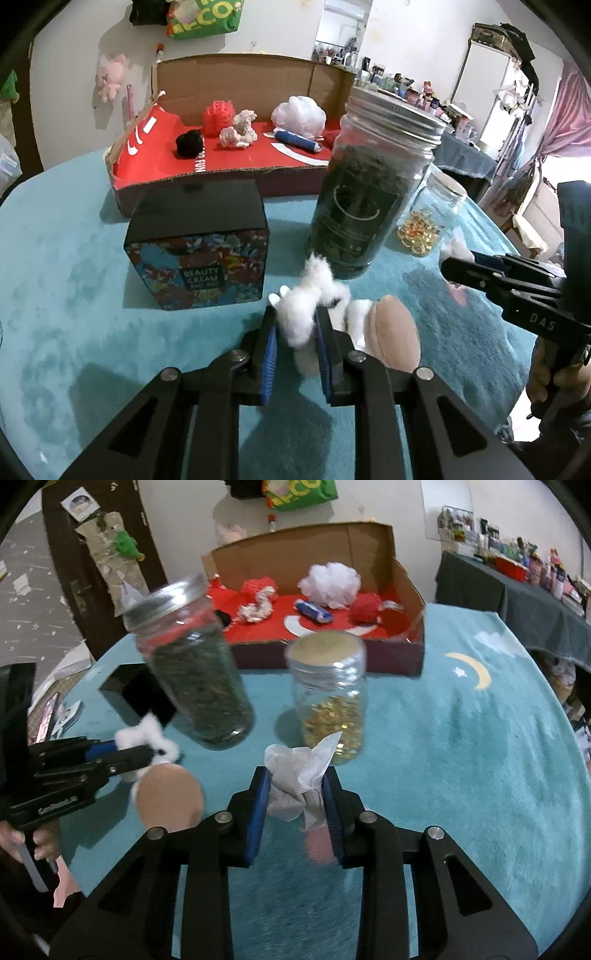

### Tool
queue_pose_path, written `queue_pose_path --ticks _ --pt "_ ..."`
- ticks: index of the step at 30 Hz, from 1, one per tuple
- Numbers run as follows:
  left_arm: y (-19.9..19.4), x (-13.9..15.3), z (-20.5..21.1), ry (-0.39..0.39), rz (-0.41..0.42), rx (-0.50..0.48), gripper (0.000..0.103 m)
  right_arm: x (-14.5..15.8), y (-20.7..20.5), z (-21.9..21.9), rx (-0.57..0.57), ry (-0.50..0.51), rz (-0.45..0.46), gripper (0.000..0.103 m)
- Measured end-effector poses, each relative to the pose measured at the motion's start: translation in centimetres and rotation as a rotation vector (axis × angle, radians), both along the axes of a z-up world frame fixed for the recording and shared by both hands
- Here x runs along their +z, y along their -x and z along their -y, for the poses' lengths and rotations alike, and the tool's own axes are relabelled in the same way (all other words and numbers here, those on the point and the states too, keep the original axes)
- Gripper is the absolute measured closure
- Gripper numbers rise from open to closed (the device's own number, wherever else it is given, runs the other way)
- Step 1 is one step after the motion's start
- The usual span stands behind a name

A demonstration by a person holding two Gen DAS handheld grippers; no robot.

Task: Organize soft objects
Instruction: 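Grasp the white fluffy scrunchie with the left tool while the right tool grasps the white tissue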

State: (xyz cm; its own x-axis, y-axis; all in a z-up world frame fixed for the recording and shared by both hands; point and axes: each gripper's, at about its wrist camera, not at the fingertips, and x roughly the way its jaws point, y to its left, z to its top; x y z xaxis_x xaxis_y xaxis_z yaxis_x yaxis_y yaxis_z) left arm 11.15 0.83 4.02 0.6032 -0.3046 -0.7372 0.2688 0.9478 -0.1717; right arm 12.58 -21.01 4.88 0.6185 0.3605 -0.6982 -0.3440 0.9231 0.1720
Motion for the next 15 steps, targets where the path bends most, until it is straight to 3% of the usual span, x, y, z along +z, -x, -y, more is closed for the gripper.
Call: queue_pose_path --ticks 7,11,15 --pt "0.5 0.6 -2.3 0.039 -0.003 0.015 0.085 1.1 0.9 -0.3 0.013 -0.031 0.005 0.075" --pt "1.0 0.4 -3.9 0.009 -0.009 0.041 0.084 0.9 1.1 -0.9 0.027 -0.032 -0.011 0.075" --pt "1.1 -0.4 -4.1 -0.035 -0.013 0.054 0.075 -0.4 1.2 -1.9 0.021 0.028 -0.034 0.075"
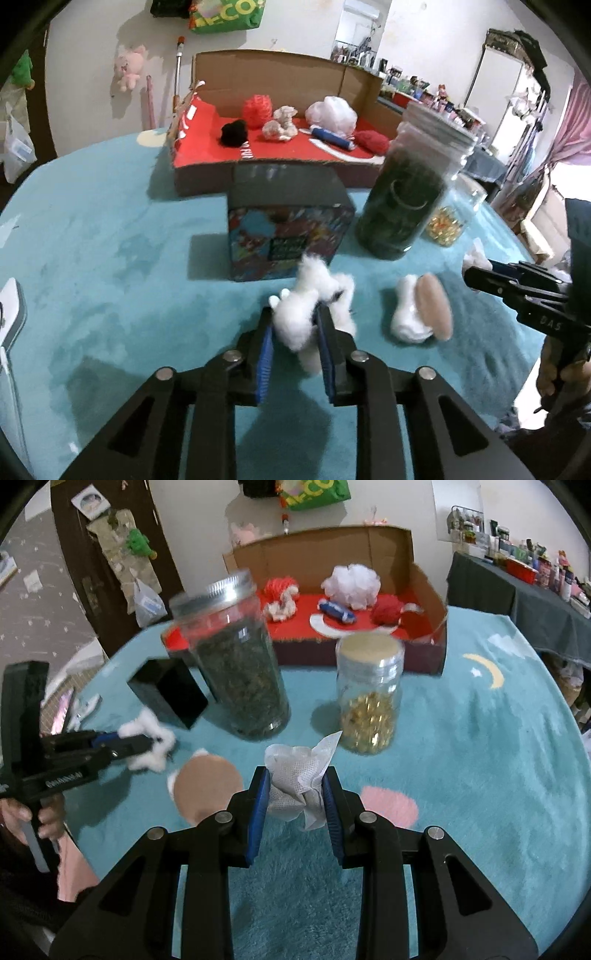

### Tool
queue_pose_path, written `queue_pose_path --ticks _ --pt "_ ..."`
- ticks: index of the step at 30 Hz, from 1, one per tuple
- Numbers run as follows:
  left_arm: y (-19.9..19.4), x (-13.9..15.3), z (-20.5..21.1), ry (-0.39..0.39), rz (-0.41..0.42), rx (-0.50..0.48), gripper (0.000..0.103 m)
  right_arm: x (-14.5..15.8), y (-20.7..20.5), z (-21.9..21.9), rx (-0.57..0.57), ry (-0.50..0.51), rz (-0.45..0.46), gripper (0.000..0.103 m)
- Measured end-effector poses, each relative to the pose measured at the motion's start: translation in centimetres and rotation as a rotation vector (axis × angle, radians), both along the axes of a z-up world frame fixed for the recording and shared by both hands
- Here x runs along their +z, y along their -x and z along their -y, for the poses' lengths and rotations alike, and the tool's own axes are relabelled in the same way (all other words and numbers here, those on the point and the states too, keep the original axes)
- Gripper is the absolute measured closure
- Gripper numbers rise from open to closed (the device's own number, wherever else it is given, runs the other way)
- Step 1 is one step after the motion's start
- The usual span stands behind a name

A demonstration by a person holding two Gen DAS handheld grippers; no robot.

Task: Organize soft objects
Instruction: 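Grasp the white fluffy scrunchie with the left tool while the right tool grasps the white tissue, then lift the fluffy scrunchie with the left tool while the right tool lifts the tissue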

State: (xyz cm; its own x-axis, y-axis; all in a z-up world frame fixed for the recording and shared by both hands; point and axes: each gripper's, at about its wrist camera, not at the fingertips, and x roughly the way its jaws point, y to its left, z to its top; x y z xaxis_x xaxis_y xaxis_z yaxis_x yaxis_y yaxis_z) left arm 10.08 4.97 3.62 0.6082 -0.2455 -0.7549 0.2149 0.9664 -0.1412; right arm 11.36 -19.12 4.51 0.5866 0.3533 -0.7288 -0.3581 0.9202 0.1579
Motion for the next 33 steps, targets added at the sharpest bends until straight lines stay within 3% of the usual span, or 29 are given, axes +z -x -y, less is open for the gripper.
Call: queue_pose_path --ticks 2,6,7,8,10,16,21,24,25,26,29,33 --pt "0.0 -0.2 0.1 -0.020 0.010 -0.002 0.068 -0.6 0.0 -0.4 -0.013 0.043 -0.001 0.075" --pt "0.1 -0.2 0.1 -0.043 0.034 -0.004 0.040 -1.4 -0.2 -0.4 -0.031 0.070 -0.014 0.071" --pt "0.1 -0.2 0.2 -0.053 0.046 -0.010 0.039 -1.4 -0.1 -0.3 -0.033 0.066 -0.011 0.065" --pt "0.1 -0.2 0.3 -0.059 0.052 -0.017 0.039 -1.5 -0.2 -0.2 -0.035 0.064 -0.009 0.047" --pt "0.1 -0.2 0.4 -0.074 0.058 -0.031 0.036 -1.3 0.1 -0.1 -0.041 0.064 0.016 0.031" --pt "0.0 -0.5 1.2 -0.116 0.068 -0.107 0.028 -1.6 -0.2 0.0 -0.042 0.066 0.016 0.031" --pt "-0.4 -1.1 1.8 -0.125 0.056 -0.106 0.028 -1.7 -0.6 0.2 -0.065 0.053 0.004 0.031" --pt "-0.6 -1.4 2.4 -0.150 0.065 -0.113 0.038 -1.8 -0.8 0.0 -0.067 0.056 0.003 0.033" --pt "-0.5 -1.3 2.4 -0.145 0.066 -0.118 0.042 -1.8 -0.8 0.0 -0.064 0.057 0.006 0.042" --pt "-0.5 -1.2 2.4 -0.139 0.064 -0.120 0.043 -1.8 -0.8 0.0 -0.063 0.057 0.010 0.059" --pt "-0.4 -0.9 2.2 -0.121 0.066 -0.113 0.045 -1.6 -0.5 0.2 -0.048 0.033 0.024 0.074" --pt "0.3 0.4 2.4 -0.090 0.092 -0.129 0.045 -0.5 0.0 0.4 -0.038 0.007 0.052 0.076"
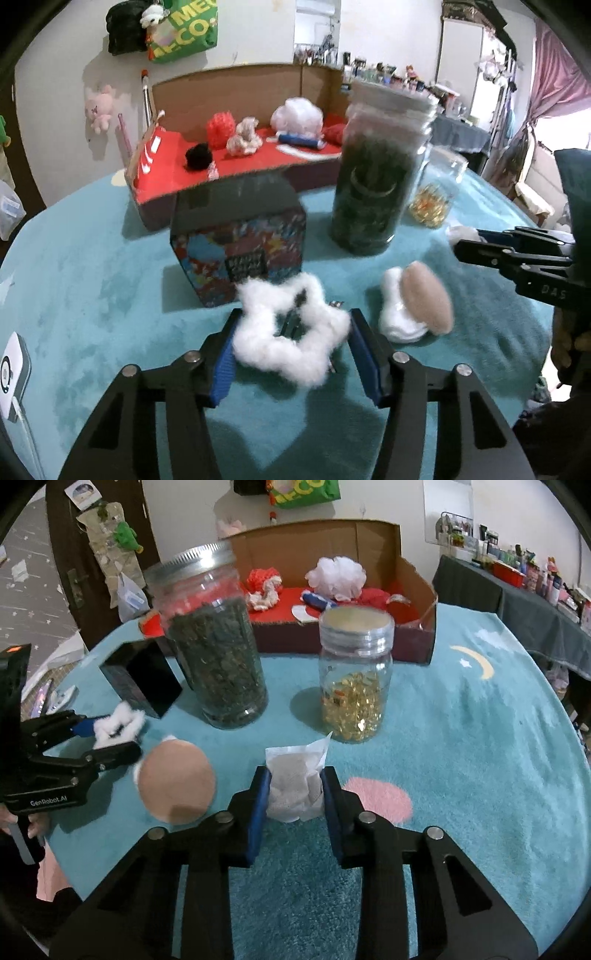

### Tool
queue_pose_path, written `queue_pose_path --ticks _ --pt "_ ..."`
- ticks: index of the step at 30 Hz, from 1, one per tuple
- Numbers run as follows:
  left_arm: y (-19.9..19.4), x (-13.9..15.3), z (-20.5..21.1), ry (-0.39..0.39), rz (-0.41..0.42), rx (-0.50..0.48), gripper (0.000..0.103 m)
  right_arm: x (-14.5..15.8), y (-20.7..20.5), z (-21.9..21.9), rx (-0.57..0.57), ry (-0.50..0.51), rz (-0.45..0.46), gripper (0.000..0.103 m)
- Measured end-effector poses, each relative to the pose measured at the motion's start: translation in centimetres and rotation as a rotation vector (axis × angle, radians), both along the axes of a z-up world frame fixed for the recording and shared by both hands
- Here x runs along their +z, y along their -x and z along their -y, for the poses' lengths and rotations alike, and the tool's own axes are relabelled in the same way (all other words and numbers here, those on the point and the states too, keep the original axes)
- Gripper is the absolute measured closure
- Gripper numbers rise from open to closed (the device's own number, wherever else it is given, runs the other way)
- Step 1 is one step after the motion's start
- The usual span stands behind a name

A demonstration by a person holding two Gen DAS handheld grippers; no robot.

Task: Organize soft objects
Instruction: 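Lift the fluffy scrunchie with the left tool while the right tool lifts the tissue, then carry the fluffy scrunchie and tissue over the cardboard box with both tools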

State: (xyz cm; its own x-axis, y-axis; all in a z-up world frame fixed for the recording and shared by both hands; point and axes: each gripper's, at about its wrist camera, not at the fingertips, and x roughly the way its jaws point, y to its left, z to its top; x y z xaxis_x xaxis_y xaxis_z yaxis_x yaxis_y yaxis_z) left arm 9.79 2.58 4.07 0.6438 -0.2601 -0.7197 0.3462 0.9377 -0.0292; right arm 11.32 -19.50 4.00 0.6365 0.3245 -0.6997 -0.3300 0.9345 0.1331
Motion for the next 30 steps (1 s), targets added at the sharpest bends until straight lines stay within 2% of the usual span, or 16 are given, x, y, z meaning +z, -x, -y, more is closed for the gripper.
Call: queue_pose_path --ticks 5,13,21,30 --pt "0.2 0.9 0.5 0.005 0.019 -0.007 0.045 1.6 0.5 -0.6 0.024 0.006 0.052 0.076" --pt "0.1 0.8 0.1 0.015 0.009 0.008 0.045 1.5 0.7 -0.5 0.026 0.008 0.050 0.076" --pt "0.2 0.7 -2.7 0.019 -0.009 0.067 0.045 1.2 0.7 1.4 -0.013 0.008 0.029 0.076" --pt "-0.7 0.9 -6.9 -0.017 -0.015 0.131 0.045 1.2 -0.4 4.7 -0.072 -0.003 0.006 0.076"
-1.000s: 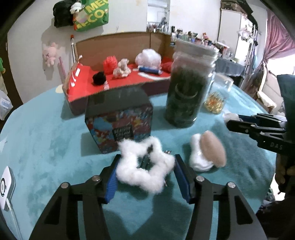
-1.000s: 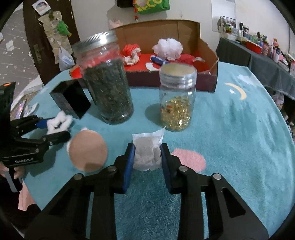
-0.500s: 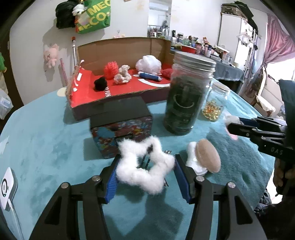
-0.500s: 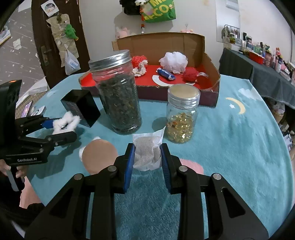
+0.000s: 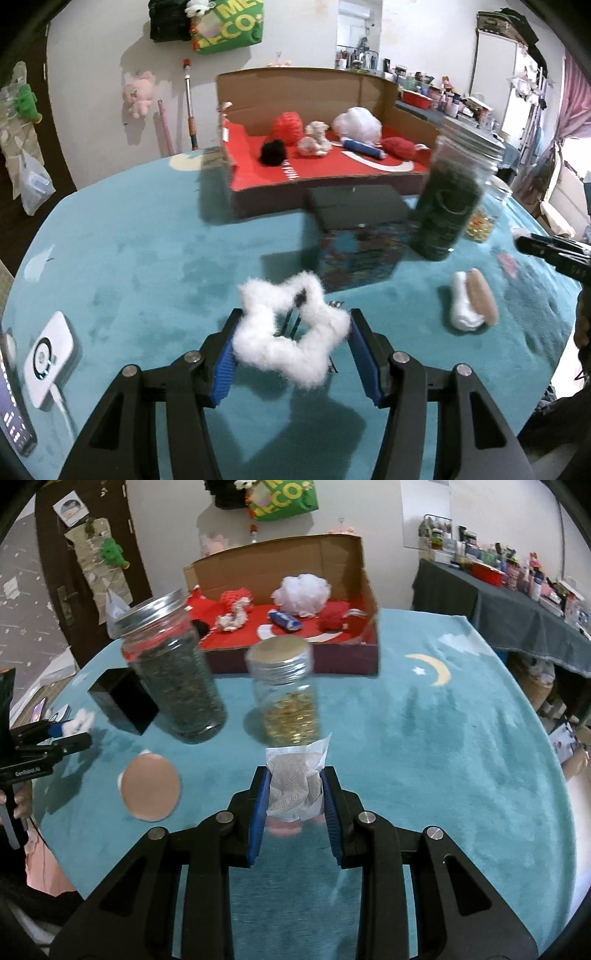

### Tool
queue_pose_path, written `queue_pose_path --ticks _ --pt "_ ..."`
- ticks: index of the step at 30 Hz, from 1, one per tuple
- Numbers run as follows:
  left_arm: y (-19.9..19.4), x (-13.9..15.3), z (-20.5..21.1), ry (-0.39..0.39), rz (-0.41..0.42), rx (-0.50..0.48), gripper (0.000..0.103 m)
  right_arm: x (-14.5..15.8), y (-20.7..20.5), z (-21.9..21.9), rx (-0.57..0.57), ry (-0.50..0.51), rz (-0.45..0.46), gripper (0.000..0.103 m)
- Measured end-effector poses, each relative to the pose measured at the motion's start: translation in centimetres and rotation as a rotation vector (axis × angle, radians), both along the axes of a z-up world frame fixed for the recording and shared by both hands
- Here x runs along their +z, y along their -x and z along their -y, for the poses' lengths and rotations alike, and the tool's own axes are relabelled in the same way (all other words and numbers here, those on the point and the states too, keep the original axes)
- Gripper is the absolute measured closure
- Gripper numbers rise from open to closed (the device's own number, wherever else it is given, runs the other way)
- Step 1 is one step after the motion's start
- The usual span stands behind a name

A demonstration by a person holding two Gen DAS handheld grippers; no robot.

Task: Organize soft objects
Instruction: 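Carry the fluffy scrunchie and tissue over the cardboard box with both tools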

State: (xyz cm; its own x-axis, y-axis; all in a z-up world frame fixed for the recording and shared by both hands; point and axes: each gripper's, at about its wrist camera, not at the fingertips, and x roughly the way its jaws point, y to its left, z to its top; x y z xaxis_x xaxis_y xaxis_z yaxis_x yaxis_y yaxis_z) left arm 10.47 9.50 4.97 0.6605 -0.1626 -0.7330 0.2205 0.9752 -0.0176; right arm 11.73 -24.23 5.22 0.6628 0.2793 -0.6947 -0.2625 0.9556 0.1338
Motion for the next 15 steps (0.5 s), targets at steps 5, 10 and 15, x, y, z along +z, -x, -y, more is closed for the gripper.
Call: queue_pose_path --ticks 5,10,15 --pt "-1.6 0.0 -1.6 0.000 0.024 -0.028 0.045 0.3 -1.2 1.2 0.015 -0.004 0.015 0.076" --pt "-4.3 0.0 -2.6 -0.017 0.020 -0.069 0.045 0.8 -2.8 1.7 0.033 0.026 0.028 0.076" --pt "-5.9 0.2 -2.6 -0.026 0.013 -0.122 0.045 1.0 -4.6 1.9 0.065 0.049 0.035 0.076"
